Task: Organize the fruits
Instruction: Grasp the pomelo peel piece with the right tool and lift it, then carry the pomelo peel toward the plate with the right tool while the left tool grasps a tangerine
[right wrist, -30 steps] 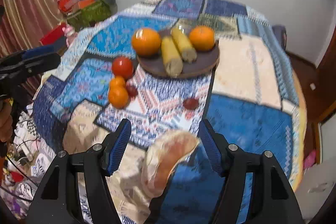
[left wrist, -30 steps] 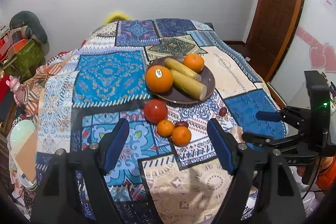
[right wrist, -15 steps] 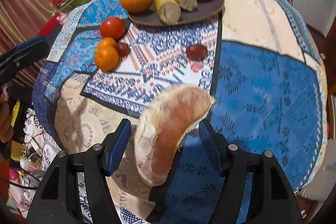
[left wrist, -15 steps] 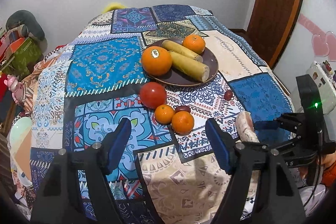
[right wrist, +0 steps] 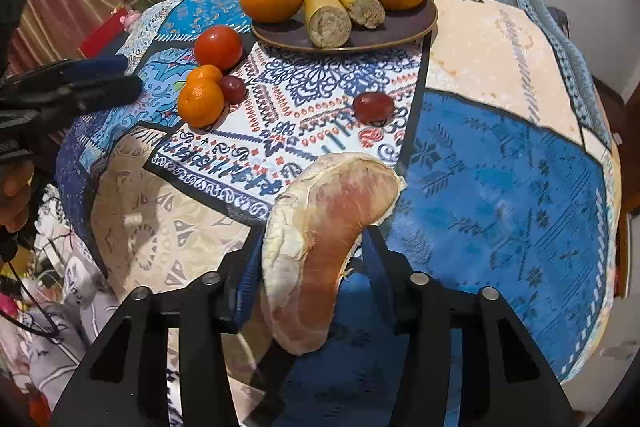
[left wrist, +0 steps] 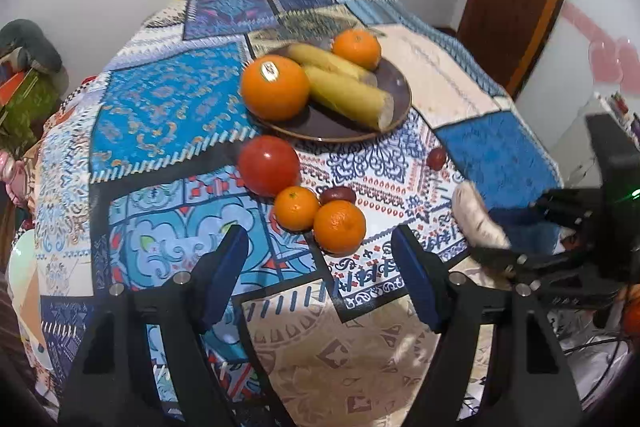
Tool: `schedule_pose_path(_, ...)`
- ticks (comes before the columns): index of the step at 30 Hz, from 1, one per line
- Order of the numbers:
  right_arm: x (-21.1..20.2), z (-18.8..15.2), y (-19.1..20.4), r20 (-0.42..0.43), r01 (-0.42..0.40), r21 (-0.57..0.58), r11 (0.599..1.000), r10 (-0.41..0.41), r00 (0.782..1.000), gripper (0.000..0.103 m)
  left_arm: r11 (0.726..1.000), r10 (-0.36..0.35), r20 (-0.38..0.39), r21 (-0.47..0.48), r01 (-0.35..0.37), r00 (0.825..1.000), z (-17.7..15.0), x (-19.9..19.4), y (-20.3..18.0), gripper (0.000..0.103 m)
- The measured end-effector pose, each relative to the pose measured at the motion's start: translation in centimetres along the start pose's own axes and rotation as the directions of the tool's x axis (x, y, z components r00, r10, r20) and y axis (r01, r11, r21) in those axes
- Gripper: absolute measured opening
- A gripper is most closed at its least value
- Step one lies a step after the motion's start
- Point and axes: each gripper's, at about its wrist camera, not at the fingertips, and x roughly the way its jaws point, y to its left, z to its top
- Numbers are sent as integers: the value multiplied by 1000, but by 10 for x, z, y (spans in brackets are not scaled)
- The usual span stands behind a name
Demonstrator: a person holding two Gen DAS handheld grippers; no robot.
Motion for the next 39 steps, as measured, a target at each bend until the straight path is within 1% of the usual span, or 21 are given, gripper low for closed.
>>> schedule_pose_path(2, -2, 2, -3, 16, 28, -21, 999, -28, 999, 36, 1000, 8, -13, 4, -8, 1000, 1, 9, -2, 74)
schedule_pose_path(4, -3, 4, -7, 23, 39, -37, 999, -38, 999, 34, 1000, 13, -25, 2, -13, 1000, 3, 17, -2, 74)
schedule_pose_path(7, -1, 6, -12, 14, 57, -31, 998, -57, 998, 33, 1000, 21, -41, -13, -21, 999, 5, 28, 1, 73)
schedule_pose_path(8, -1, 6, -14, 9, 50, -15, 999, -49, 999, 33, 1000, 15, -49, -21, -16, 999, 6, 32, 2, 71)
schedule_pose_path(10, -2, 6, -19, 2, 35, 36, 999, -35, 999, 34, 1000, 6, -64, -26, -7, 998, 6, 38, 4, 64)
schedule_pose_path(12, 1, 5, -20, 0, 28, 60, 998, -28, 1000, 37, 999, -14, -73, -31, 12, 997, 7, 43, 4, 63)
schedule_pose_path(14, 4, 4, -18, -1, 28, 59, 998, -28, 1000, 39, 999, -27, -80, -33, 25, 996, 7, 45, 3, 63)
schedule_pose_path(18, 10, 9, -26, -7, -23, 120, 993, 24, 1000, 42, 999, -40, -92, -28, 38, 995, 7, 51, 0, 62)
schedule_pose_path(19, 11, 10, -28, -6, -34, 134, 990, 35, 999, 43, 999, -33, -94, -25, 30, 995, 7, 53, -1, 62)
schedule_pose_path(22, 13, 9, -26, -1, -33, 133, 991, 33, 999, 45, 1000, -14, -93, -16, 13, 996, 7, 56, -3, 62)
schedule_pose_path(25, 16, 11, -25, 11, -25, 130, 991, 24, 1000, 44, 999, -14, -96, -36, 10, 995, 8, 61, -1, 61)
schedule_pose_path(26, 17, 13, -26, 16, -23, 133, 991, 21, 1000, 43, 999, -14, -93, -41, 11, 996, 9, 61, 0, 60)
schedule_pose_path(27, 17, 14, -27, 23, -26, 138, 990, 23, 999, 42, 999, -19, -92, -44, 15, 996, 9, 61, 0, 56)
schedule_pose_path(29, 18, 14, -27, 39, -26, 153, 988, 20, 999, 41, 999, -21, -93, -43, 17, 995, 10, 60, -1, 55)
schedule_pose_path(30, 17, 14, -27, 43, -20, 156, 988, 13, 999, 40, 999, -25, -91, -39, 21, 996, 10, 58, -1, 53)
schedule_pose_path(32, 14, 14, -25, 48, -9, 146, 989, 2, 999, 39, 998, -48, -95, -32, 45, 994, 9, 54, -3, 41)
schedule_pose_path(33, 13, 15, -26, 50, -11, 145, 989, 3, 999, 39, 998, -55, -97, -25, 53, 994, 9, 51, -4, 37)
schedule_pose_path(36, 7, 16, -28, 68, -29, 151, 988, 18, 997, 39, 1000, -26, -71, -2, 26, 997, 9, 42, -6, 37)
schedule_pose_path(39, -2, 18, -27, 97, -32, 145, 989, 18, 995, 38, 999, -30, -77, -20, 29, 997, 10, 42, -2, 37)
